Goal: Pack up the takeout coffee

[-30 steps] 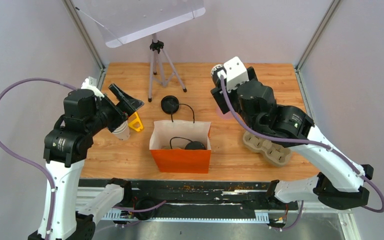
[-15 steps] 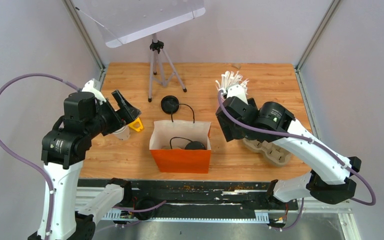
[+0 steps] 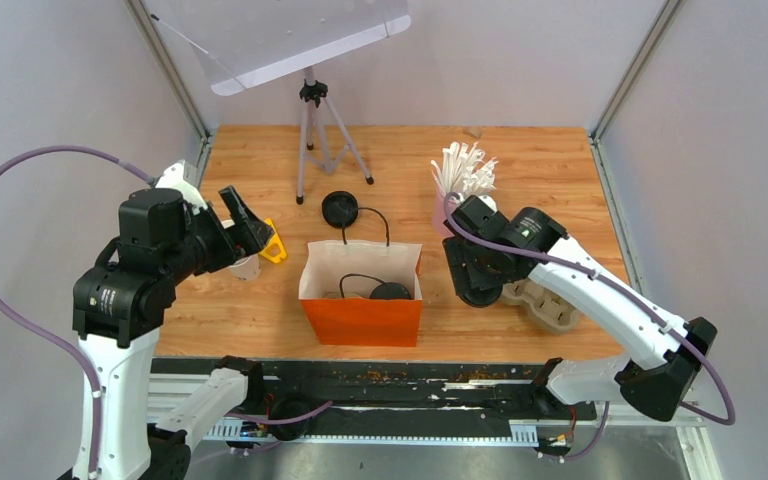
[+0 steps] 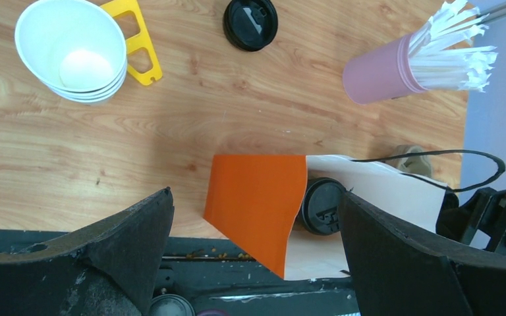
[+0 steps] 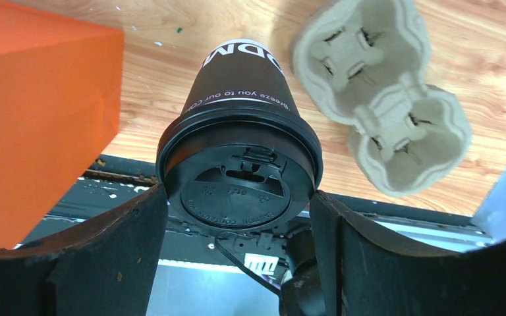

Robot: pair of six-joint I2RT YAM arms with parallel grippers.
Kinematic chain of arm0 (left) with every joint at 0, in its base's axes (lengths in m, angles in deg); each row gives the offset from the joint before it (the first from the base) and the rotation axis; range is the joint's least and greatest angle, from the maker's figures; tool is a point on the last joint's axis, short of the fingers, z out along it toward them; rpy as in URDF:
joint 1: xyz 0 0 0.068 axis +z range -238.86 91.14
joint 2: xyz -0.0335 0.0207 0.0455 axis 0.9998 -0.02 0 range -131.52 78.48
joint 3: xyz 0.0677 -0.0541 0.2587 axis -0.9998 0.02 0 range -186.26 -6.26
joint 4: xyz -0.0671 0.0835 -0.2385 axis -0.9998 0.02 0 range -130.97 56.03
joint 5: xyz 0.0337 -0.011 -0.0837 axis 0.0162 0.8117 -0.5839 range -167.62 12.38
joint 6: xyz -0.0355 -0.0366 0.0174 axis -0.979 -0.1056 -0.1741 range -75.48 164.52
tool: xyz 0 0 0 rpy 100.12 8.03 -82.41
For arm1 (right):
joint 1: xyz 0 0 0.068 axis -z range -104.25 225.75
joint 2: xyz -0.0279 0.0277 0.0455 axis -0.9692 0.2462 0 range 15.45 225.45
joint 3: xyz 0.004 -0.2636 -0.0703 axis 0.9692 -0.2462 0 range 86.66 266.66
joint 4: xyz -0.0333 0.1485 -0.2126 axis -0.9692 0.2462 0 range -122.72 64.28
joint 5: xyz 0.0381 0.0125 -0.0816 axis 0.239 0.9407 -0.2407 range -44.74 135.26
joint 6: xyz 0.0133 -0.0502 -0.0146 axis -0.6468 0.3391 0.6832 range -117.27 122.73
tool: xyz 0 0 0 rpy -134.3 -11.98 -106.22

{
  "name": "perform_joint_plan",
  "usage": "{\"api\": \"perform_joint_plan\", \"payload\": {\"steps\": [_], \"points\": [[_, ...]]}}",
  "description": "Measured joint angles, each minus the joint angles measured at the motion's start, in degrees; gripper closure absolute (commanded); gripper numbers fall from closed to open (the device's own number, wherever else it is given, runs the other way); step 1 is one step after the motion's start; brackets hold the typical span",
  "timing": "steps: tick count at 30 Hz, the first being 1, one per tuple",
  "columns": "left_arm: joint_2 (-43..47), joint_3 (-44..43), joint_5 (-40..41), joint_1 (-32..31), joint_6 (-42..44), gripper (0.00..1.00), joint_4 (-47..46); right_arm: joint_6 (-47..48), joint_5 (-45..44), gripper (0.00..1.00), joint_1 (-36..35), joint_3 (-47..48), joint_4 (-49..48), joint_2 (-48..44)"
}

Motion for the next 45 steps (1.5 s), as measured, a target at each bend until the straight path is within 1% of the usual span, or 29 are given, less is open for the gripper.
{"api": "perform_joint_plan", "payload": {"steps": [4,10,17,19,29,33,40,43,45], "points": [[-0.04,-0.02,0.26,0.0,0.59,0.0,1.36,1.01,2.86,0.26,1.31,-2.14,-4.55,1.55],[-0.02,0.0,0.31,0.0,1.38,0.0,2.56,3.17,6.43,0.24,3.1,-5.42,-10.62,6.49],[-0.02,0.0,0.46,0.0,1.53,0.0,3.76,5.55,8.39,0.24,5.05,-9.03,-13.09,7.93],[-0.02,-0.02,1.16,0.0,1.53,0.0,4.02,5.84,8.96,0.21,5.35,-9.42,-13.84,8.07],[-0.76,-0.09,3.28,0.0,2.78,0.0,5.25,7.65,9.57,0.06,6.32,-8.41,-14.53,10.75],[-1.4,-0.2,4.39,0.0,3.69,0.0,5.57,8.28,9.55,0.01,6.56,-6.64,-13.53,11.3],[-1.29,-0.2,5.97,0.0,4.07,0.0,5.57,8.55,9.18,0.0,6.69,1.18,-11.61,11.02],[-1.07,-0.02,6.25,0.0,4.31,0.0,5.42,8.52,7.85,0.0,6.67,1.31,-13.46,8.74],[-0.35,0.52,6.6,0.0,4.5,0.0,4.83,8.48,6.62,0.0,6.69,-0.59,-16.04,5.79]]}}
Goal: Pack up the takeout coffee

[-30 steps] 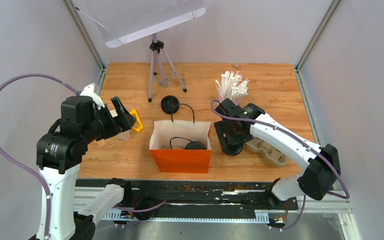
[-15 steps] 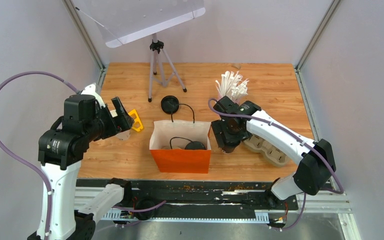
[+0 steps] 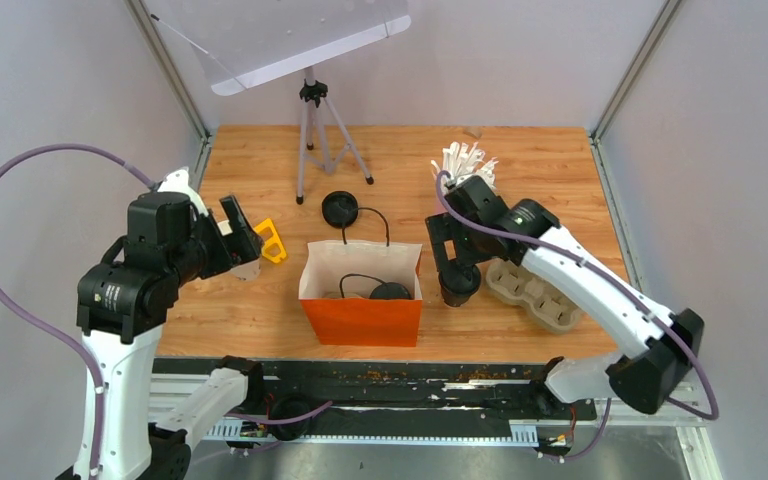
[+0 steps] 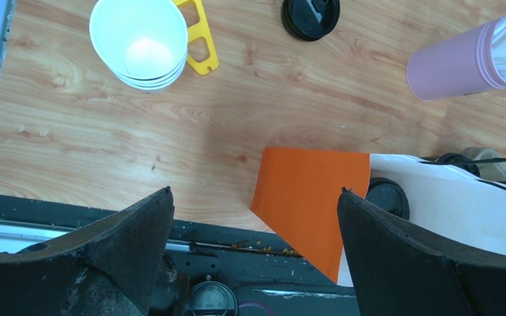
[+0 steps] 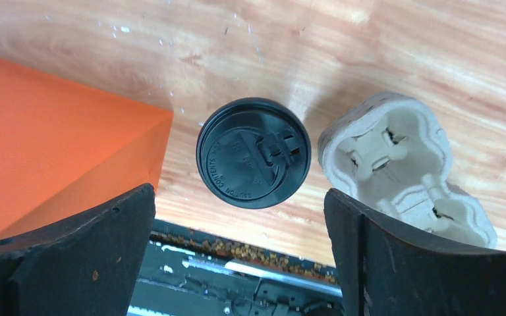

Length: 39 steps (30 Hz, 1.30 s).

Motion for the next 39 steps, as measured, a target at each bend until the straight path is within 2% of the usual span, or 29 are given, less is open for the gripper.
{"api": "perform_joint_plan", "payload": {"steps": [4,9,15,21,33,39], "points": [[1.53,1.7,-0.17,0.0,0.0,0.0,-1.38,-0.13,-2.47,0.0,0.0,-6.27,-6.43,-8.02],[3.04,4.13,-4.59,0.0,0.81,0.0,-2.36,-0.31,-4.72,0.02,0.0,-15.52,-16.94,-15.85],[2.95,4.39,-6.91,0.0,3.85,0.0,-2.6,-0.68,-5.31,0.09,-0.02,-23.12,-26.64,-17.38],[2.95,4.33,-7.85,0.0,6.56,0.0,-2.64,0.61,-6.16,0.13,-1.36,-29.55,-35.17,-18.58],[2.56,3.61,-8.59,0.0,9.05,0.0,-2.6,2.32,-13.7,0.06,-6.43,-31.54,-37.03,-16.72],[2.34,3.56,-8.98,0.0,9.27,0.0,-2.6,1.49,-15.74,0.05,-6.73,-33.18,-36.79,-15.45]]}}
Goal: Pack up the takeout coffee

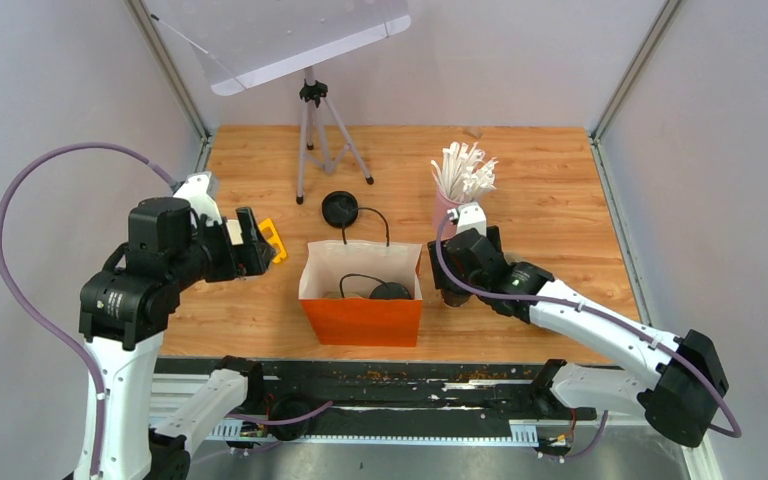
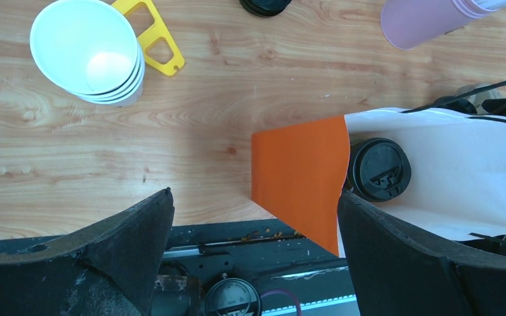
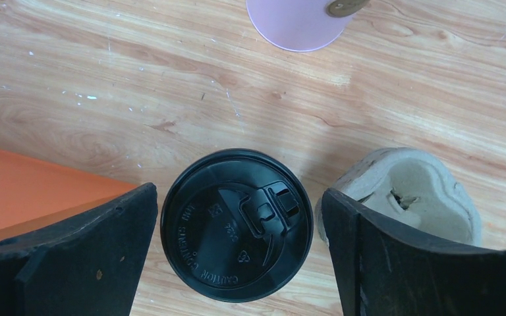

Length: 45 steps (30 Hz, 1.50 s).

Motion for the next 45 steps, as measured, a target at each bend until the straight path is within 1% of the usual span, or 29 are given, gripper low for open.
{"api": "perform_joint_plan", "payload": {"steps": [4,14,20,30,34,36,40,45], "points": [[-0.37,-0.04,-0.31,0.0,0.11,0.0,0.0,-0.81,-0.42,0.05,0.0,-0.57,0.22,0.42],[-0.81,-0.04,-1.33,0.0,0.13,0.0,0.0,-2.36,0.07,0.1,0.0,-1.4,0.52,0.42],[-0.81,-0.04,-1.53,0.0,0.11,0.0,0.0,-3.41,0.24,0.09,-0.13,-1.44,0.94,0.59],[-0.26,-0.04,-1.49,0.0,0.09,0.0,0.0,-4.17,0.09,0.19,-1.03,-1.44,1.36,1.14],[0.0,-0.04,-1.22,0.0,0.09,0.01,0.15,-4.17,-0.11,0.2,-1.11,-1.38,1.77,1.07],[-0.02,-0.04,-0.94,0.0,0.09,0.01,0.35,-4.15,-0.22,0.18,-1.11,-1.33,1.92,1.07],[0.0,-0.02,-0.87,0.0,-0.13,0.01,0.39,-4.2,-0.24,0.09,-1.11,-1.31,2.14,1.07],[0.09,0.13,-1.14,0.0,-0.48,0.01,0.37,-4.02,0.22,0.06,-1.11,-0.09,4.42,0.92]]}}
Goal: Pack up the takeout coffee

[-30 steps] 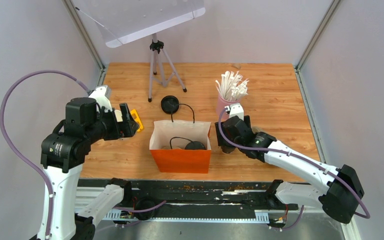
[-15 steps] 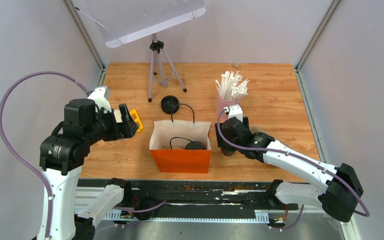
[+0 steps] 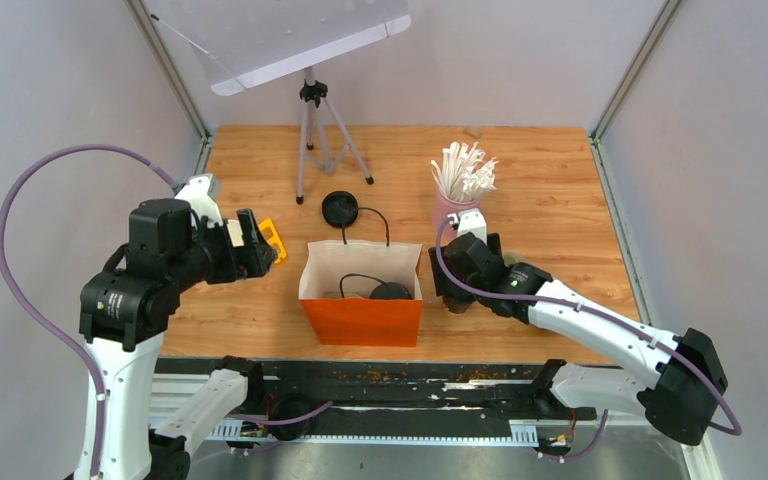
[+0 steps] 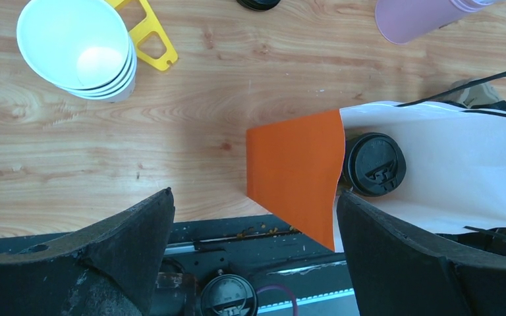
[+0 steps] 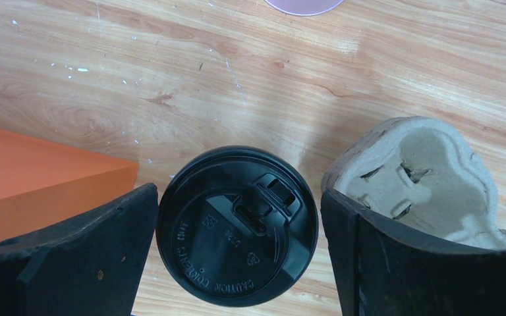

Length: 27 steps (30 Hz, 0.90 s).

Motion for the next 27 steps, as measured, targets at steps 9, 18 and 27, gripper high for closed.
{"api": "perform_joint_plan", "payload": {"steps": [9,18,27], "points": [[0.24,0.59,-0.9,0.0,-0.37,0.01,0.0,-0.07,2.29,0.07,-0.02,0.79,4.22,-3.54],[0.42,1.46,-1.81,0.0,-0.9,0.01,-0.02,-0.09,4.52,0.1,-0.07,0.79,5.38,-3.48],[1.11,1.49,-1.86,0.0,-0.87,0.01,-0.02,-0.04,4.26,0.11,-0.2,0.79,5.16,-2.05]]}}
